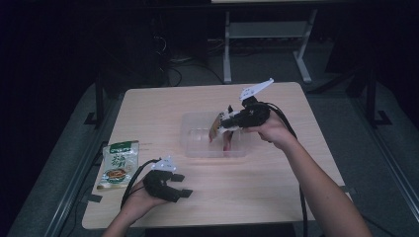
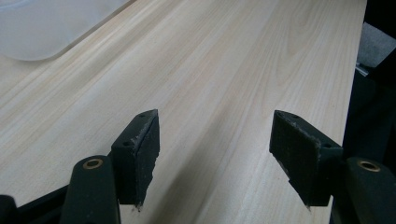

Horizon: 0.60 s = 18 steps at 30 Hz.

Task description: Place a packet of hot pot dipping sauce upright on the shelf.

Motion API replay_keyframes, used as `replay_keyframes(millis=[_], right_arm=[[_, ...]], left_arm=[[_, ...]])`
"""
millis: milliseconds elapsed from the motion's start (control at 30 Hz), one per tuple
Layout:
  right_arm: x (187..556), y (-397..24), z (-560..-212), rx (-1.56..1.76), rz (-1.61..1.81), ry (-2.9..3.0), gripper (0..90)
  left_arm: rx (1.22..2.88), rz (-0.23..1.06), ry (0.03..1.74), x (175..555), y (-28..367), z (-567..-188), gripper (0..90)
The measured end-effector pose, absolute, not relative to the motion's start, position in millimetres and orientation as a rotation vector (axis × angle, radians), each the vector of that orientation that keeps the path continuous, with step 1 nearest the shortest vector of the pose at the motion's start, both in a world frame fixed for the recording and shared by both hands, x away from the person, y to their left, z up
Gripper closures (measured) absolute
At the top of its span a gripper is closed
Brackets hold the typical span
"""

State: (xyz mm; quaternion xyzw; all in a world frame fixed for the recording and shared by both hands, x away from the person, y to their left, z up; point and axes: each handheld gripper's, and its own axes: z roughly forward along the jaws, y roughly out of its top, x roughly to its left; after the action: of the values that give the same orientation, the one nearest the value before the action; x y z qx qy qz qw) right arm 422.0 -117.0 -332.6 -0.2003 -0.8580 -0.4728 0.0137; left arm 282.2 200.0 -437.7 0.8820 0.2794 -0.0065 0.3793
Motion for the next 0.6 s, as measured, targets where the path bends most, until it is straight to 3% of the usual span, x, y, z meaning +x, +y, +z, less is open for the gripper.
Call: replay_keyframes(millis=[600], right_arm=[[421.1,-121.6,-330.7,-0.637,-1.473,-2.685,89.3]], left_arm=[[2.244,-0.016,0.721,282.9,200.7,-438.2,33.1]])
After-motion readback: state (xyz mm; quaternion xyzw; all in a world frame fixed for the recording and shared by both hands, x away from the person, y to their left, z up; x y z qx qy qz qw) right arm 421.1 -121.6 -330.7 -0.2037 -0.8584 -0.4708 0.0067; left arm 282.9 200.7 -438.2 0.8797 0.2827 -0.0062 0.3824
